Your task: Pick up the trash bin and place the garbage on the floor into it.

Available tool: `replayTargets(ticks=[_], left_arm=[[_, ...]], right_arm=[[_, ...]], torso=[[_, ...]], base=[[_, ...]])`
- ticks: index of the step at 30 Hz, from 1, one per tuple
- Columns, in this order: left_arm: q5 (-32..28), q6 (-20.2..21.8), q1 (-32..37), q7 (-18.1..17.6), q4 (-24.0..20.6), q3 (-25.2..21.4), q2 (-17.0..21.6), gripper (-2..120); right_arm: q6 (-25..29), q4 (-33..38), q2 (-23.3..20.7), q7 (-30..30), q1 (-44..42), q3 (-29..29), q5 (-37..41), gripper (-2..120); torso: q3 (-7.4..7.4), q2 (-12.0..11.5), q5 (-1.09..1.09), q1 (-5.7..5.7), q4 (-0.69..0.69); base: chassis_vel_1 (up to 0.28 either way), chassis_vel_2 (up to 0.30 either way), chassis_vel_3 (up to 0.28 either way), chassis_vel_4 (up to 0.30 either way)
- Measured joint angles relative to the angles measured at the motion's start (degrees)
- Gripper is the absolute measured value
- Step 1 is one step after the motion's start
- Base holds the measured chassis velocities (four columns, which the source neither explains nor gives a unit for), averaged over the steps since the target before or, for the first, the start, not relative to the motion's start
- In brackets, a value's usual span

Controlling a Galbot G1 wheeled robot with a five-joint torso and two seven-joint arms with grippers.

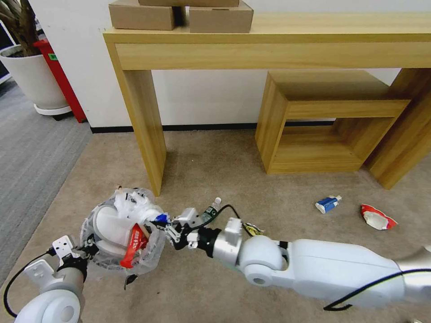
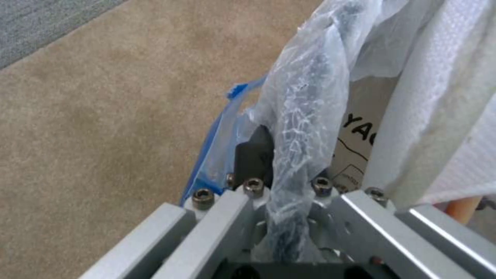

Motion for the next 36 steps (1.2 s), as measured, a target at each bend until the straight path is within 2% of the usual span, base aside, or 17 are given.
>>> replayTargets(ticks=[2,3,6,7,10,14,19,24,30,36], left_arm=[[-0.02,0.03,0.17,-0.01,-0.8,-0.02,-0.39,0],[-0.02,0.03,0.17,-0.01,-0.8,-0.02,-0.39,0],[-0.07,0.04,0.46,-0.01,-1.65,-0.05,-0.64,0],[-0.07,0.04,0.46,-0.01,-1.65,-0.05,-0.64,0],[-0.1,0.04,0.61,-0.01,-2.11,-0.16,-0.54,0],[-0.14,-0.02,0.71,0.03,-2.42,-0.11,-0.78,0],[-0.07,-0.21,0.93,0.14,-2.43,-0.05,-0.91,0],[-0.02,-0.36,1.02,0.19,-2.43,-0.02,-0.94,0],[0.04,-0.55,1.2,0.25,-2.38,0.0,-0.89,0],[0.25,-0.72,1.18,0.34,-1.92,0.03,-1.14,0]], right_arm=[[-1.52,-1.92,2.81,1.98,1.26,-1.87,0.83,0],[-1.52,-1.92,2.81,1.98,1.26,-1.87,0.83,0],[-2.19,-4.27,7.48,3.09,2.55,-3.62,1.3,0],[-2.19,-4.27,7.48,3.09,2.55,-3.62,1.3,0],[-3.75,-6.21,12.3,4.81,3.66,-4.63,2.4,0],[-5.44,-7.93,14.67,6.72,4.19,-5.39,2.64,0],[-6.8,-9.69,15.73,8.62,4.08,-5.45,2.1,0],[-7.57,-9.94,15.39,9.4,3.61,-5.17,1.8,0],[-11.22,-9.36,15.15,12.92,2.86,-5.08,1.82,0],[-11.83,-9.38,15.1,13.67,2.78,-5.08,1.72,0]], torso=[[0.0,0.0,0.0,0.0,0.0],[0.0,0.0,0.0,0.0,0.0],[0.0,0.0,-0.01,0.0,0.0],[0.0,0.0,-0.01,0.0,0.0],[0.0,0.0,-0.01,0.0,0.01],[0.0,0.0,-0.01,0.0,0.0],[0.0,0.0,-0.01,0.0,0.0],[0.0,0.0,0.0,0.0,0.0],[0.0,0.0,0.0,0.0,0.0],[0.0,0.0,0.01,0.0,0.0]], base=[[0.0,0.0,0.0,0.0],[0.0,0.0,0.0,0.0],[0.0,0.0,0.0,0.0],[0.0,0.0,0.0,0.0],[0.0,0.0,0.0,0.0],[0.0,0.0,0.0,0.0],[0.0,0.0,0.0,0.0],[0.0,0.0,0.0,0.0],[0.0,0.0,0.0,0.0],[0.0,0.0,0.0,0.0]])
